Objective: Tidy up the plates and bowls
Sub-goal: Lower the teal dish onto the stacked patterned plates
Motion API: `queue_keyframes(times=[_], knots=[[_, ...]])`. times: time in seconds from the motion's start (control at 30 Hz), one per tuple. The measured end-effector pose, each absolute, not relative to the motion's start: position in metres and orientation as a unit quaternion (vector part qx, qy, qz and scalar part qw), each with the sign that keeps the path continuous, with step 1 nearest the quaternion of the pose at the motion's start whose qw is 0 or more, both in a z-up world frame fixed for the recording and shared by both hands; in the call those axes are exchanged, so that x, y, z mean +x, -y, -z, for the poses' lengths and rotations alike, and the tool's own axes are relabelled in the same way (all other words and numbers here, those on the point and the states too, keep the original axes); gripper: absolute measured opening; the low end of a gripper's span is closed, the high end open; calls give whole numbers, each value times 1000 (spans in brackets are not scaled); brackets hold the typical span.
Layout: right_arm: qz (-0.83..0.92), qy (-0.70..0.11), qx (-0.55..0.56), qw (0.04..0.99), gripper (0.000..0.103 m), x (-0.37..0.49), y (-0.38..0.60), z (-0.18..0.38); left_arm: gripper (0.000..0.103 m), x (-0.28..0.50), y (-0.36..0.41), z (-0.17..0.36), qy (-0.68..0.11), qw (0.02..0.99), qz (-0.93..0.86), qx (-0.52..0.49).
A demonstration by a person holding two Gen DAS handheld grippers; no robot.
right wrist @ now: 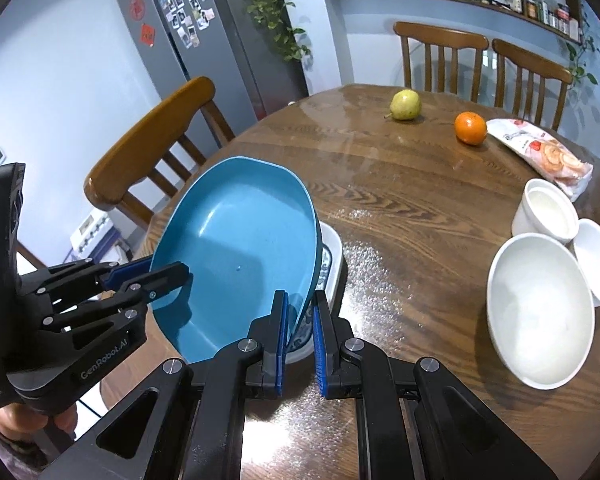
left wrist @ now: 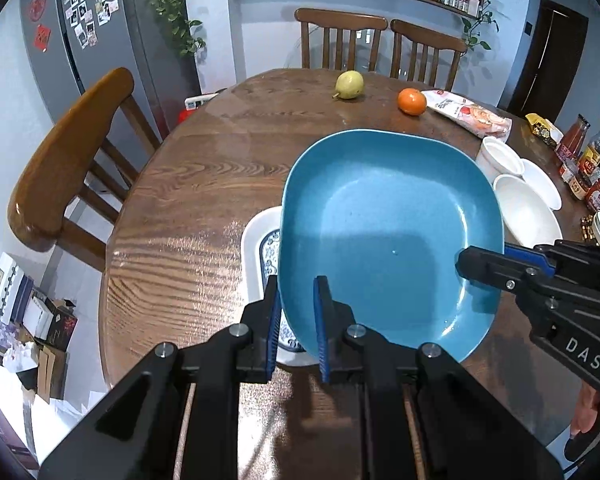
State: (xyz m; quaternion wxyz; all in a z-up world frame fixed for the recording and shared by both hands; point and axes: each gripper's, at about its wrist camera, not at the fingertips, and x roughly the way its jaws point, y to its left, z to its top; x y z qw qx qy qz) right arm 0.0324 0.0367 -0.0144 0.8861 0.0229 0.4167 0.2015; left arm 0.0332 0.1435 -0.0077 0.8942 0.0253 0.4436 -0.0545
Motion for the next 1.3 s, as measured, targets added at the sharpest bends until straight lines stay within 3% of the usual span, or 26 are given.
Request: queue_keyframes(times=[1.3], knots=[[-202,-494,2,846,14,92,-64,76,14,60,-154,61,-519,854,36,15]])
